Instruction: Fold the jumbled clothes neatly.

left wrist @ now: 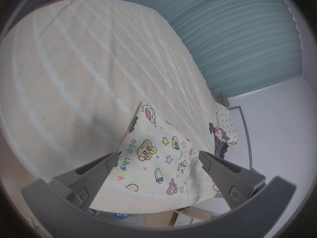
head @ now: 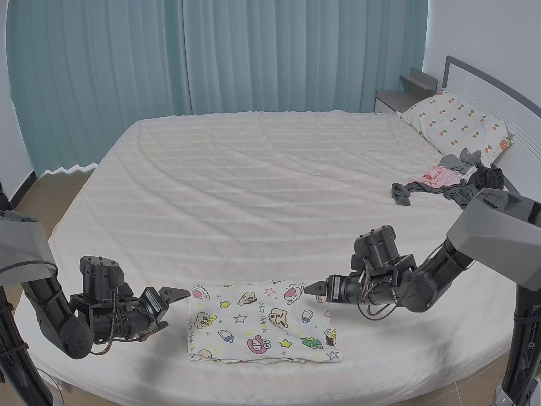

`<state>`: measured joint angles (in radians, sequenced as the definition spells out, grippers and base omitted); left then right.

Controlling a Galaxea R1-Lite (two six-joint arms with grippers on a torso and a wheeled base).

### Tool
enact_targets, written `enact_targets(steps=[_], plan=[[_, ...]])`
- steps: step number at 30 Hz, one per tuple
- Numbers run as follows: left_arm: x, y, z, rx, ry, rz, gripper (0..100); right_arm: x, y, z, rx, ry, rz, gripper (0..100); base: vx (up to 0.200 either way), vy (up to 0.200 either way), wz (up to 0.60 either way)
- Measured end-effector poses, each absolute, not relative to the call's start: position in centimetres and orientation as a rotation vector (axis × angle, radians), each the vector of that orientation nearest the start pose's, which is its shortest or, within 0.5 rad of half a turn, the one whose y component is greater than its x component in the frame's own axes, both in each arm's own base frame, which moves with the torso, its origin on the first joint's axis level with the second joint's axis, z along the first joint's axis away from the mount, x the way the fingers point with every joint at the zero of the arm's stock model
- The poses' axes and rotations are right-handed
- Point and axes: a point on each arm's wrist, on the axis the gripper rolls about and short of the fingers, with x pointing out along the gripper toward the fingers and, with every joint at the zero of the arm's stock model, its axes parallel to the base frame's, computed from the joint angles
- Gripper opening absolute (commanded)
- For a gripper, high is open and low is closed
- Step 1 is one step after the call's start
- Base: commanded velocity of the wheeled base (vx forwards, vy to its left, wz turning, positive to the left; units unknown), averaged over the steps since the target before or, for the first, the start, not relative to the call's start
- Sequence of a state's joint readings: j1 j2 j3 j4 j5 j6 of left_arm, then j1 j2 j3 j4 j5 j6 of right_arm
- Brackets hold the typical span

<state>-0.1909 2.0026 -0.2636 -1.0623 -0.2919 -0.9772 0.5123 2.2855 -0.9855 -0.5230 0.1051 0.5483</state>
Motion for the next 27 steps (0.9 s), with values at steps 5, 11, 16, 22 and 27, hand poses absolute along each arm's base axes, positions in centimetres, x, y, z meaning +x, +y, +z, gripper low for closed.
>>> enact_targets(steps=[5, 11, 16, 22, 27], plan=[[24.7, -5.4, 2.4, -0.958, 0.822, -0.12, 100, 36.3, 19.9, -1.2, 0.34, 0.942, 0.329, 100, 0.0, 0.0, 0.0], [24.9, -5.4, 1.8, -0.958, 0.815, -0.124, 100, 38.5, 20.2, -3.1, 0.348, 0.943, 0.312, 0, 0.0, 0.0, 0.0], [24.8, -5.4, 1.5, -0.957, 0.823, -0.119, 100, 39.1, 20.5, -4.1, 0.36, 0.944, 0.305, 0, 0.0, 0.0, 0.0], [24.8, -5.4, 1.4, -0.957, 0.829, -0.116, 100, 39.4, 20.1, -3.7, 0.409, 0.936, 0.276, 0, 0.0, 0.0, 0.0], [24.8, -5.4, 1.3, -0.956, 0.832, -0.114, 100, 40.0, 19.5, -3.0, 0.427, 0.909, 0.264, 0, 0.0, 0.0, 0.0]])
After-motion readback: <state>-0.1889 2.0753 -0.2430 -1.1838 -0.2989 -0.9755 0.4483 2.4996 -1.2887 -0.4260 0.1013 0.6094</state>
